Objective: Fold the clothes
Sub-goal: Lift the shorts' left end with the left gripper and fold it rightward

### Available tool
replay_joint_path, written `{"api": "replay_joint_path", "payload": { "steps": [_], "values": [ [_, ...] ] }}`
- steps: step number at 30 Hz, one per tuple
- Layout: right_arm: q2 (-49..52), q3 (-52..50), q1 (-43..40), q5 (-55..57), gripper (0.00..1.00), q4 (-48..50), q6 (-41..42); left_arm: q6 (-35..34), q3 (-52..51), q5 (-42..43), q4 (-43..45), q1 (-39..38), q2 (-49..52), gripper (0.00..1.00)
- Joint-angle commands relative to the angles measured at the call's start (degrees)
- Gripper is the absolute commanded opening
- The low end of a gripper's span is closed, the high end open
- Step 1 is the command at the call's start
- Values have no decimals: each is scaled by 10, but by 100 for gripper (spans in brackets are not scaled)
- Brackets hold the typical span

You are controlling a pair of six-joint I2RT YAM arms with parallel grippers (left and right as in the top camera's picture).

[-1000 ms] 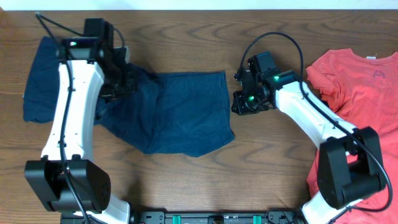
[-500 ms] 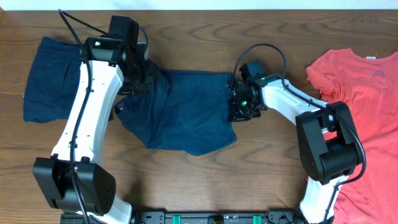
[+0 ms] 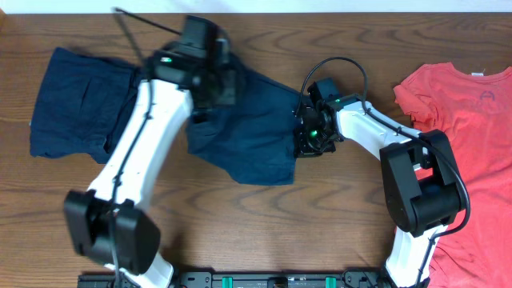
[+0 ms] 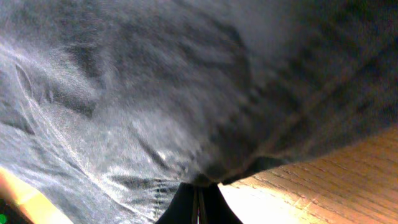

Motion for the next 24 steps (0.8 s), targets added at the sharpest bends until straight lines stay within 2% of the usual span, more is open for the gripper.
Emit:
{"api": "replay_joint_path", "payload": {
  "steps": [1,6,7,8,11,12,14,16,19,24],
  "values": [
    [28,-9,9,40,1,-9,6,-17,-7,13,19,-38,49,6],
    [28,-9,9,40,1,-12,6,-43,-7,14,64,-93,123,7],
    [28,-9,9,40,1,-13,6,-54,-7,14,66,-100,132,12],
    [28,-9,9,40,1,-14,6,-61,-7,17,66,-107,138,17],
    [28,-9,9,41,8,-16,6,-62,-6,25,64,-122,140,52],
    [28,-9,9,40,17,-16,6,-61,-5,25,58,-125,133,59],
    [28,-9,9,40,27,-18,6,-55,-5,25,49,-124,119,65],
    [28,-9,8,42,36,-23,5,-36,-5,23,34,-120,93,77],
    [27,-6,-2,45,38,-38,4,-23,-5,-9,7,-108,50,80],
    [-5,13,-39,47,41,-92,-19,-13,-5,-117,-53,-69,-24,80]
  ]
}}
